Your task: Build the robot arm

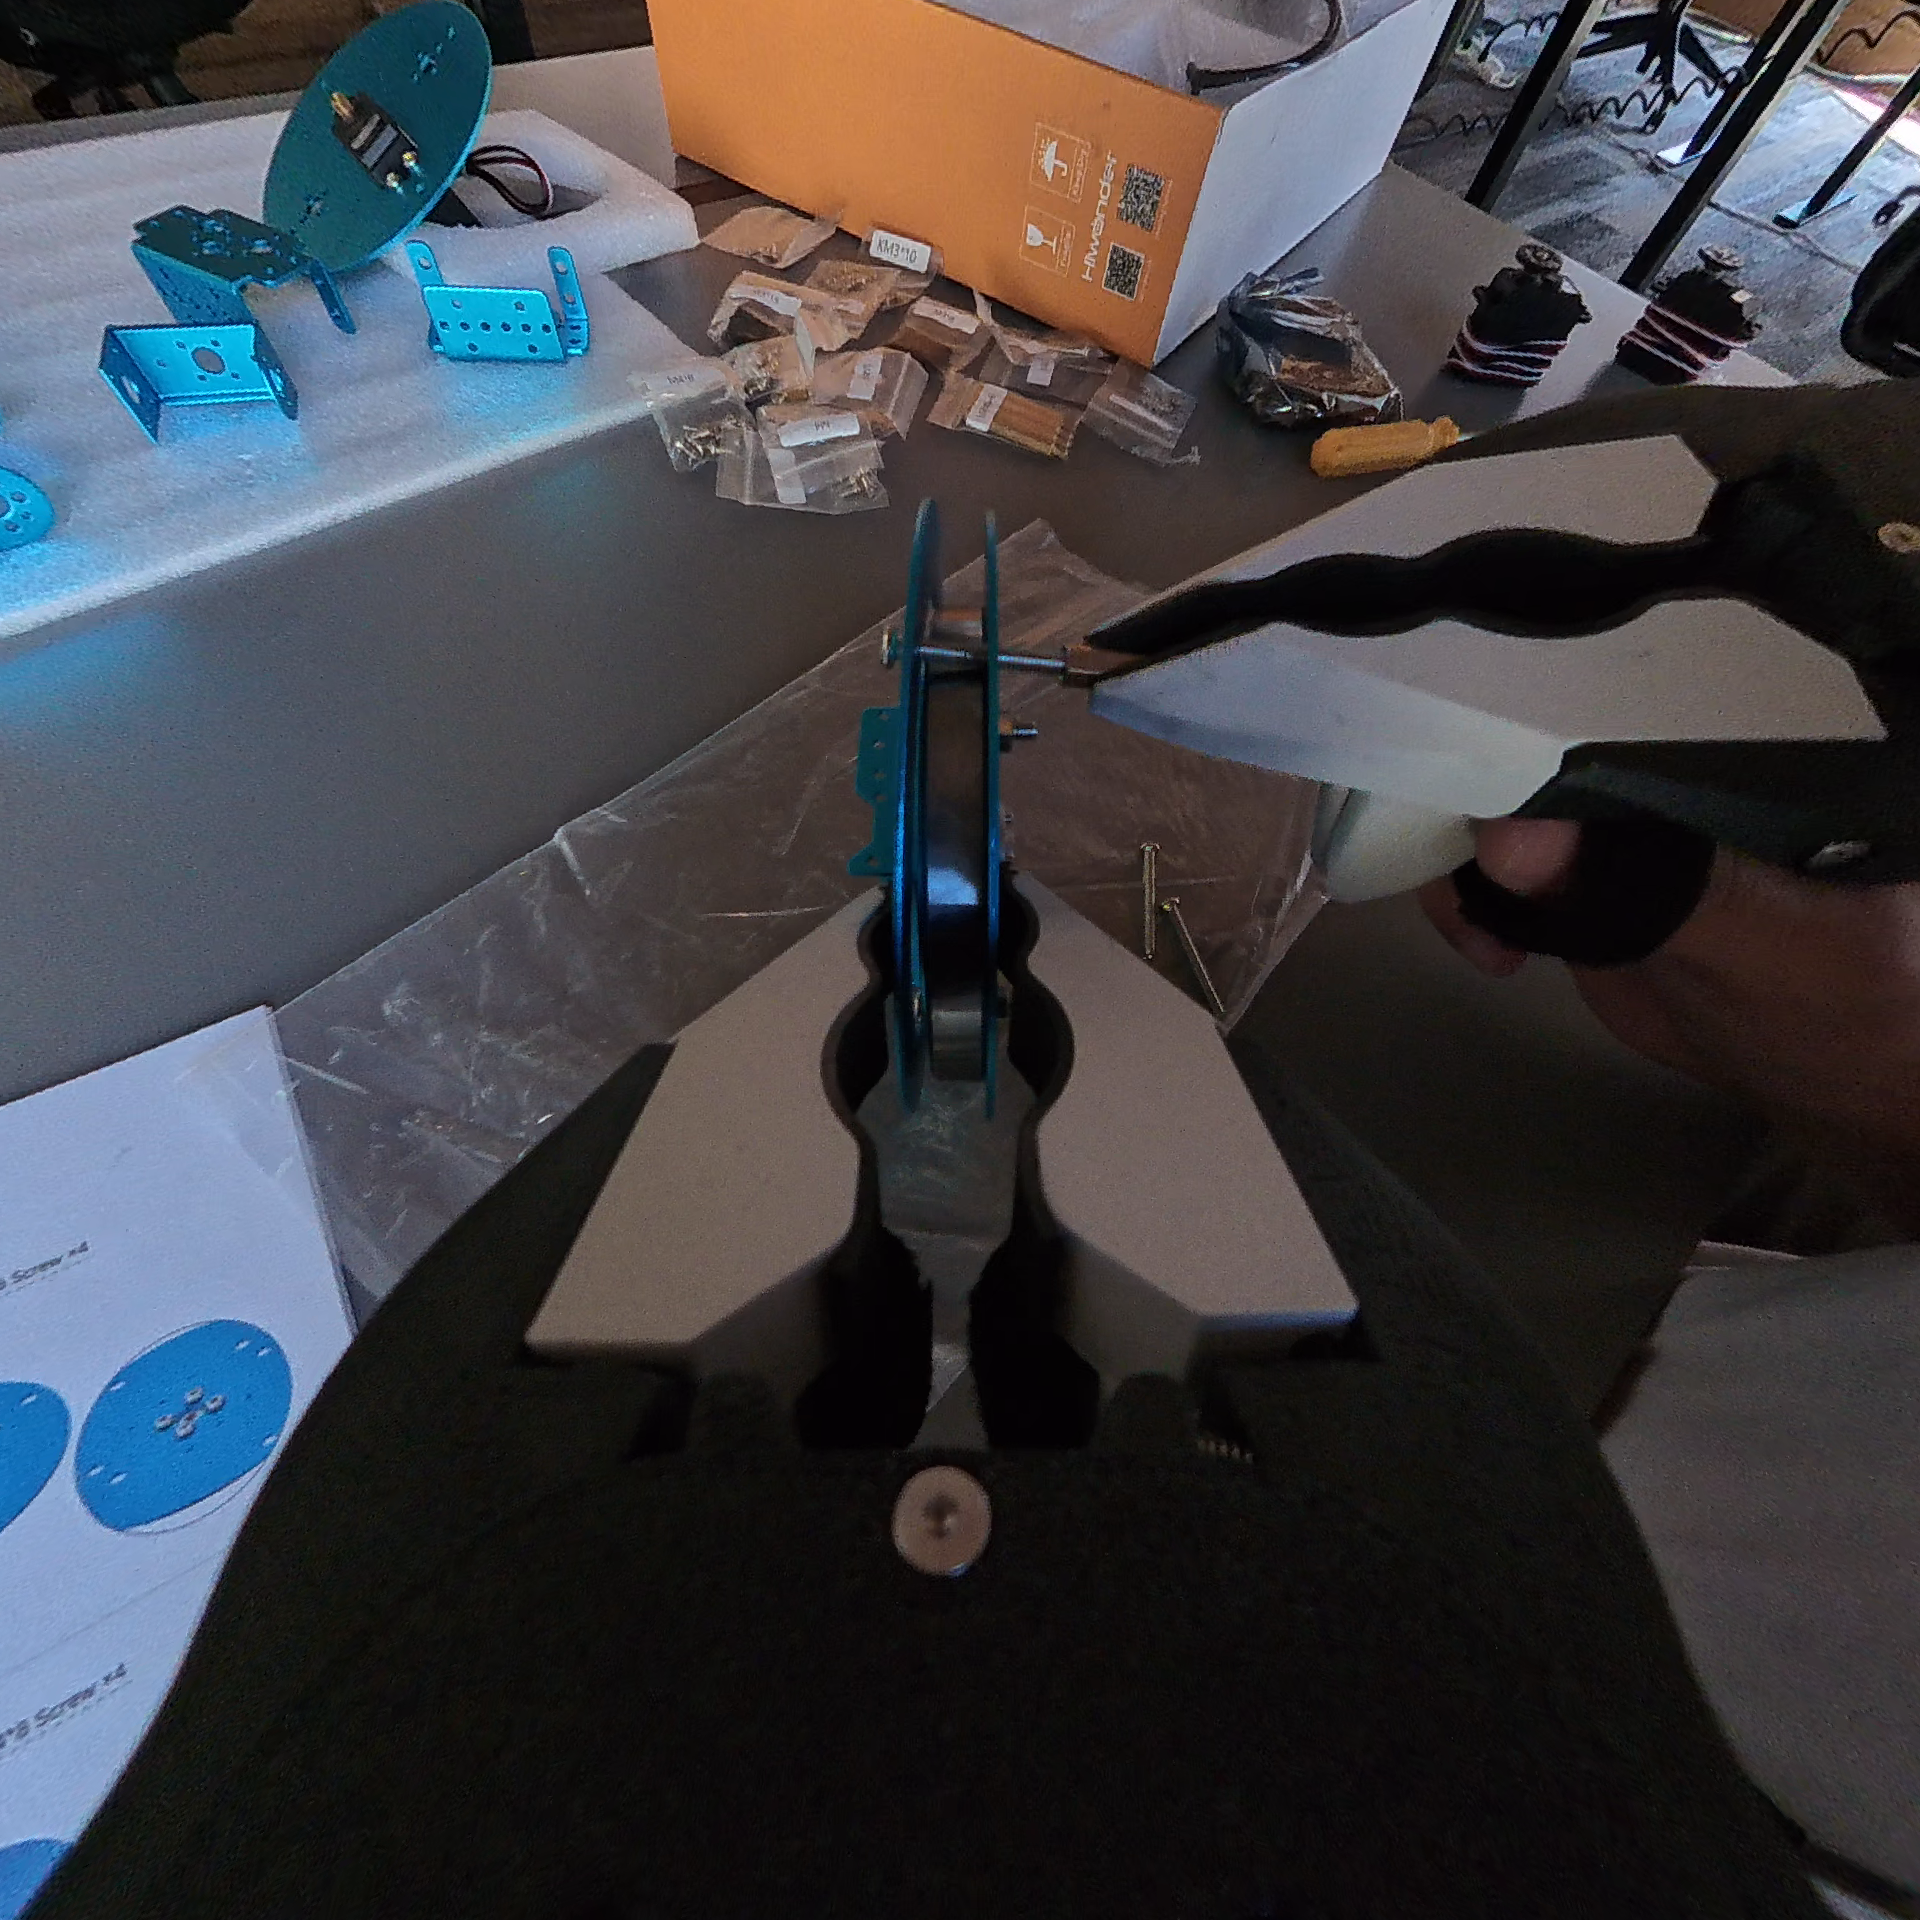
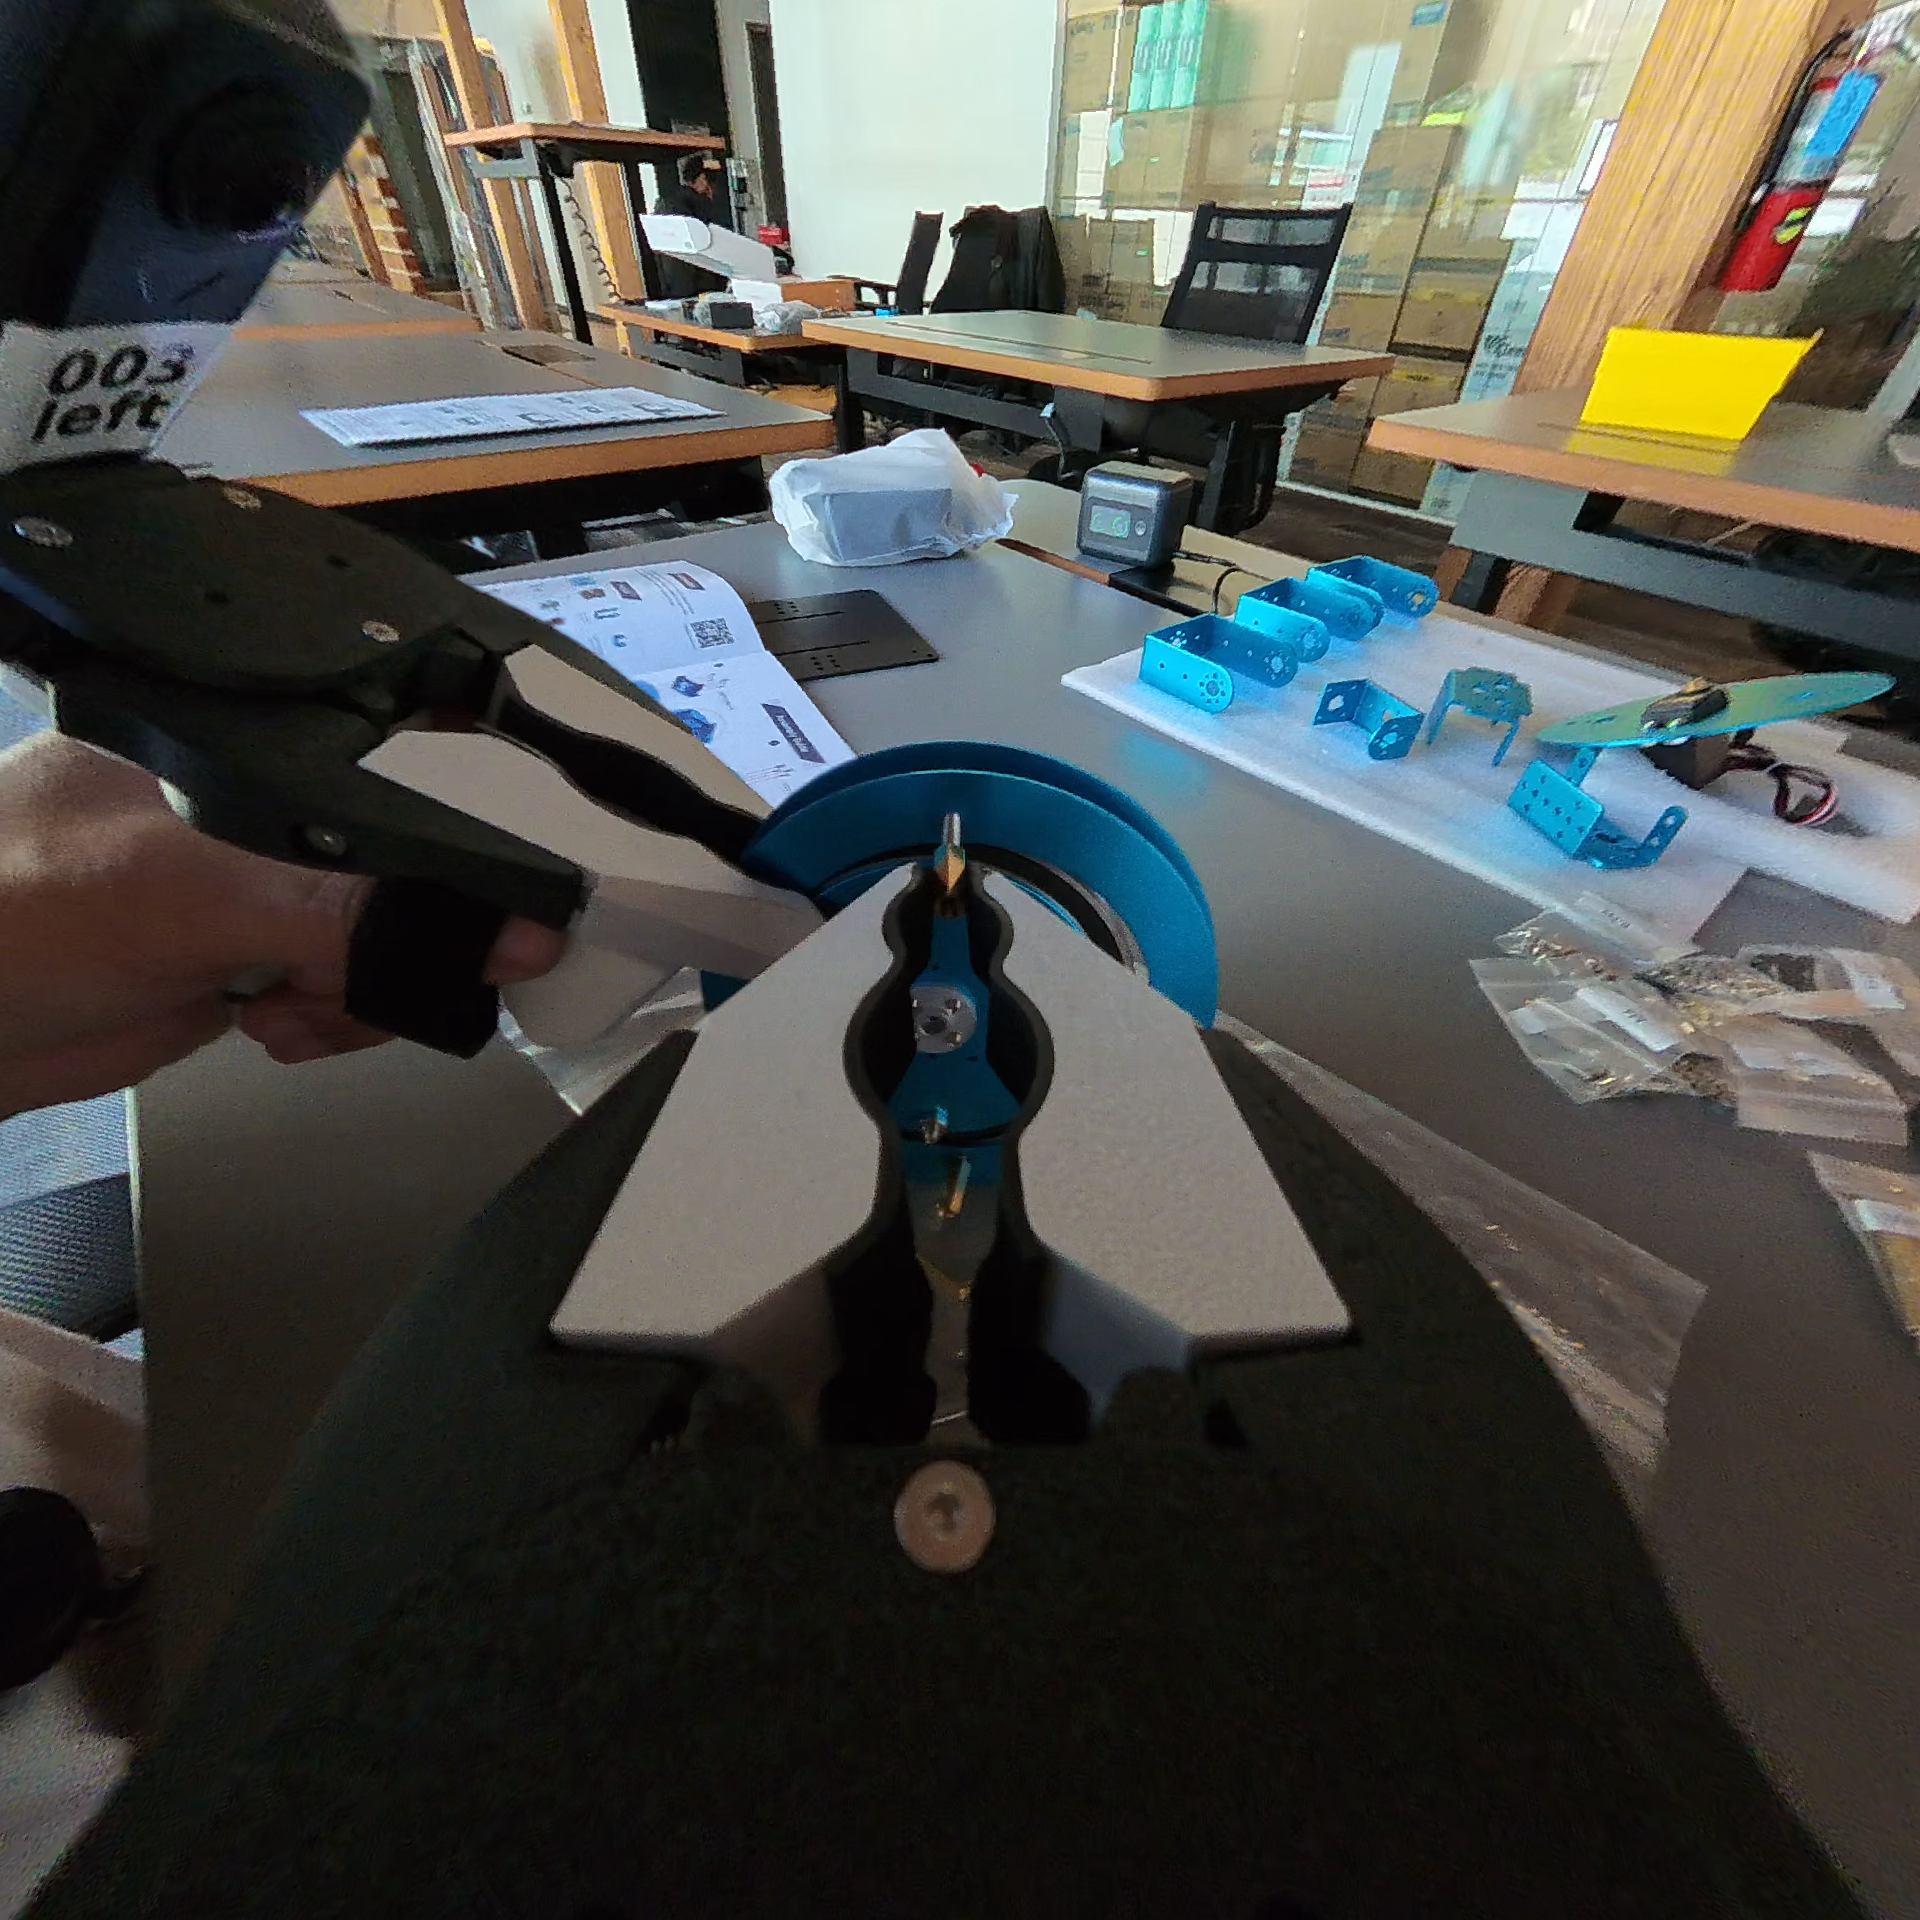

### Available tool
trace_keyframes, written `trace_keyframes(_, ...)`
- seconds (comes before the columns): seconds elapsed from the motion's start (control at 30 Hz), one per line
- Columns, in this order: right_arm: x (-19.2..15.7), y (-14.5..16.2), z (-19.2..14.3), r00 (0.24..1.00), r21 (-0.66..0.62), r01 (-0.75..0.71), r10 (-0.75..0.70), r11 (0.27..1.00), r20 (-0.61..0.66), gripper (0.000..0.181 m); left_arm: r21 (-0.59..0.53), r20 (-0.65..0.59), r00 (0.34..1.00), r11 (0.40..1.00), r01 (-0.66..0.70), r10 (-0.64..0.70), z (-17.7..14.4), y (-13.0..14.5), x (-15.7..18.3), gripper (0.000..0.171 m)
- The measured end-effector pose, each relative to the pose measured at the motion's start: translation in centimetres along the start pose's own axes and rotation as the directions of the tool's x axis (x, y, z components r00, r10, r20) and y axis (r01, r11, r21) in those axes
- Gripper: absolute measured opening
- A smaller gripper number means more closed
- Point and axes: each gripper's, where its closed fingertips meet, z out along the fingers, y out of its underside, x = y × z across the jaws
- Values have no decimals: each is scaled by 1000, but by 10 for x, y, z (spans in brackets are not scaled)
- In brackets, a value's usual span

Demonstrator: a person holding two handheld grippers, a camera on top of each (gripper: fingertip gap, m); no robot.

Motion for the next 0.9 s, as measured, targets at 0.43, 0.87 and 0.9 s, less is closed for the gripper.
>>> trace_keyframes(0.43, 0, -1, -6, 984, -34, -155, 157, 987, 85, 4, 42, -21, 999, 998, 47, -46, -1, 0, 1, 17)
trace_keyframes(0.87, 2, -1, -4, 978, -39, -175, 178, 984, 105, 4, 146, -7, 998, 987, -66, 68, -13, -31, 1, 35)
trace_keyframes(0.9, 1, -1, -4, 977, -40, -180, 183, 983, 112, 4, 140, 1, 997, 987, -79, 79, -13, -33, -1, 35)
